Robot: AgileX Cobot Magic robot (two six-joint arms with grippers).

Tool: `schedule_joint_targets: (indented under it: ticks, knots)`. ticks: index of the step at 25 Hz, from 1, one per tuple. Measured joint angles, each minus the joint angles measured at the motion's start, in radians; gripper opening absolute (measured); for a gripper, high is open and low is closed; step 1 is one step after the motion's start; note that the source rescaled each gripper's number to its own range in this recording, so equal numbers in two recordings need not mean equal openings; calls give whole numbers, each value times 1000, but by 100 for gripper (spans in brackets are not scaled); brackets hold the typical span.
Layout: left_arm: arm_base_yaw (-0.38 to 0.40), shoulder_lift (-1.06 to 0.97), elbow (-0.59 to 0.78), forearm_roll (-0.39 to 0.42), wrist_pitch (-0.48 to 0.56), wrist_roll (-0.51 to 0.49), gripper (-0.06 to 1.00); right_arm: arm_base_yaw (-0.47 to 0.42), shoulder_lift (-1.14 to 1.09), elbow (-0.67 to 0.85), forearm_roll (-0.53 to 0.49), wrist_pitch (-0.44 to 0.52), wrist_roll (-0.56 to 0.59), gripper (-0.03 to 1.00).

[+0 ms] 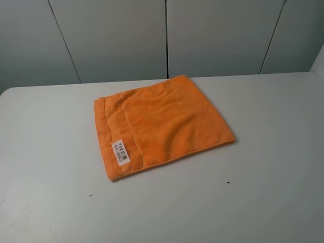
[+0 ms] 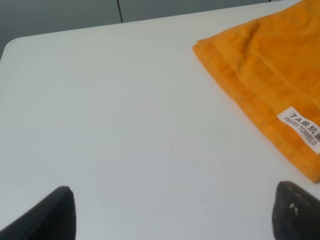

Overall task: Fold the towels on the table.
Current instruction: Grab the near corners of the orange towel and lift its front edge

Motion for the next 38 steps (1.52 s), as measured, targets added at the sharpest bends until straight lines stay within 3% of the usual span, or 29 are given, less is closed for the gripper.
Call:
schedule_joint_targets:
  ticks: [38]
  knots:
    - [0, 0, 0, 0, 0, 0, 100, 0, 0, 0, 0, 0, 0, 100]
